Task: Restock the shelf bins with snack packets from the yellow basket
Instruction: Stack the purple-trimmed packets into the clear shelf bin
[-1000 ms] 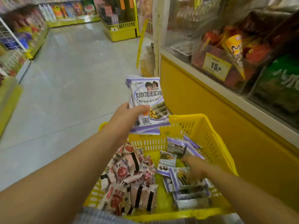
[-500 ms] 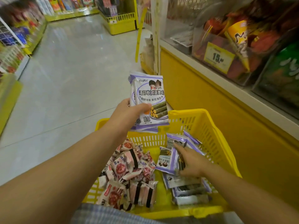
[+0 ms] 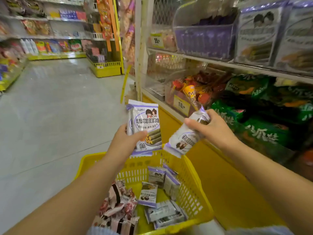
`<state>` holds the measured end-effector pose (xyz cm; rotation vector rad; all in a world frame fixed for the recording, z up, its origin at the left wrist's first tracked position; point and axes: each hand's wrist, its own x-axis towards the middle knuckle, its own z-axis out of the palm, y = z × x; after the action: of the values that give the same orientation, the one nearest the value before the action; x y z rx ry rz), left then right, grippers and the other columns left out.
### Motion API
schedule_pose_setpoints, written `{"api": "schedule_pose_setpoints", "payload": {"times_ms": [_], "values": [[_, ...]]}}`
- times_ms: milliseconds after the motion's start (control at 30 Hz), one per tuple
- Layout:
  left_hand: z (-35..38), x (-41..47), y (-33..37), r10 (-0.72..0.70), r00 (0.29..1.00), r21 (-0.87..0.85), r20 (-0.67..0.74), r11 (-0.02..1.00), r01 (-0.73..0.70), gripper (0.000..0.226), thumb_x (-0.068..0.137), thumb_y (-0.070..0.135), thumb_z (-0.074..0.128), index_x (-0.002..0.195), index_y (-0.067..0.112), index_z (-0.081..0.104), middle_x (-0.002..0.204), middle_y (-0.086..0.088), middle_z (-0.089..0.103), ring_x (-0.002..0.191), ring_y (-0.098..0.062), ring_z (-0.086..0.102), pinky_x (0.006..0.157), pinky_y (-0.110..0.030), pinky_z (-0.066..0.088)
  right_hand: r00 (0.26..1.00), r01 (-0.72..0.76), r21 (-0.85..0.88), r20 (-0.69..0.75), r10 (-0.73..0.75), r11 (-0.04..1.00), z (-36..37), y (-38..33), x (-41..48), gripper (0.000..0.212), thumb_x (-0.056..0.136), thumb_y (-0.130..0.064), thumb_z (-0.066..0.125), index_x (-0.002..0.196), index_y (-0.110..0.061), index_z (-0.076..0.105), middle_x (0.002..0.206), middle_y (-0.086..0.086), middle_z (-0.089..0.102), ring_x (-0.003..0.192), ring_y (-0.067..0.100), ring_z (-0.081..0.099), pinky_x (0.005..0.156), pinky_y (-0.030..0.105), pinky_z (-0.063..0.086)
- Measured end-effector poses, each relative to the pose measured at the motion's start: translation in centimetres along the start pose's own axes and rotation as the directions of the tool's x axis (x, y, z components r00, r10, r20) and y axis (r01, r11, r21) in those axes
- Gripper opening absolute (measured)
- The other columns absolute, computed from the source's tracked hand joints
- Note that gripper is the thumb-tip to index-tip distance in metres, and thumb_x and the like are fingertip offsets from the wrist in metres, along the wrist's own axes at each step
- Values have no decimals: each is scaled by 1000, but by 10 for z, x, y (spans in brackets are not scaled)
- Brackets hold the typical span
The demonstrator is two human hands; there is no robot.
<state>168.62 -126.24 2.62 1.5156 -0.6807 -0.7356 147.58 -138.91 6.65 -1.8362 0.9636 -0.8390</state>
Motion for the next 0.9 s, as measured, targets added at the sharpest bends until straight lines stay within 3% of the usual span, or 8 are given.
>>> {"api": "schedule_pose_setpoints", "payload": {"times_ms": [100, 200, 433, 500, 600, 667, 767, 900], "values": [[17, -12, 4, 10, 1000, -62, 4, 998, -9, 37, 81, 19, 72, 115, 18, 59, 104, -5, 71, 88, -22, 71, 83, -42, 56, 989, -78, 270, -100, 108, 960, -18, -14, -13, 87, 47, -71, 78, 107, -9, 62, 100, 11, 72, 88, 28, 71, 79, 52, 57], [37, -22, 5, 4, 999, -110, 32, 994, 0, 34, 81, 18, 72, 113, 19, 59, 105, -6, 71, 90, -25, 70, 88, -48, 54, 973, -146, 441, -98, 210, 886, -15, -19, -23, 59, 60, -70, 69, 95, -22, 68, 91, 2, 75, 83, 19, 72, 68, 36, 58], [69, -33, 7, 176, 983, -121, -43, 976, -180, 34, 83, 44, 68, 114, 34, 56, 104, 15, 69, 96, -4, 66, 80, -29, 50, 863, -290, 865, 51, 503, 410, 15, -17, -15, 21, 91, -35, 61, 90, -14, 62, 82, 3, 69, 72, 19, 66, 58, 35, 51], [71, -33, 9, 210, 975, -130, -65, 967, -217, 44, 79, 53, 69, 115, 35, 54, 103, 18, 68, 92, 2, 65, 76, -24, 49, 887, -309, 794, 43, 459, 523, 19, -11, -18, 20, 89, -37, 63, 84, -18, 64, 74, -3, 67, 71, 15, 62, 61, 33, 48], [72, -28, 9, 190, 978, -180, -87, 963, -203, 63, 65, 67, 70, 116, 33, 55, 105, 14, 69, 96, -6, 67, 85, -38, 53, 936, -240, 691, -23, 352, 682, 19, -6, -21, 16, 86, -31, 67, 75, -21, 63, 55, -12, 63, 49, 1, 58, 53, 23, 43], [72, -24, 10, 171, 981, -216, -88, 958, -187, 68, 60, 68, 70, 115, 31, 56, 106, 9, 70, 98, -11, 67, 89, -45, 53, 951, -198, 688, -36, 306, 698, 18, -8, -21, 8, 85, -20, 69, 88, -12, 67, 67, -5, 72, 47, 1, 60, 44, 16, 43], [73, -19, 10, 145, 986, -279, -78, 947, -161, 58, 65, 63, 70, 112, 32, 59, 105, 8, 71, 98, -13, 68, 90, -49, 52, 983, -66, 548, -110, 150, 834, 11, -12, -20, 43, 78, -18, 77, 115, -9, 57, 97, 13, 71, 57, 14, 62, 44, 24, 46], [74, -17, 16, 128, 989, -332, -74, 932, -146, 63, 61, 63, 70, 113, 31, 57, 101, 4, 73, 91, -19, 71, 84, -50, 55, 996, -6, 269, -81, 28, 963, -6, -14, -20, 51, 67, -32, 84, 108, -19, 57, 110, 6, 68, 95, 22, 67, 84, 42, 54]]}}
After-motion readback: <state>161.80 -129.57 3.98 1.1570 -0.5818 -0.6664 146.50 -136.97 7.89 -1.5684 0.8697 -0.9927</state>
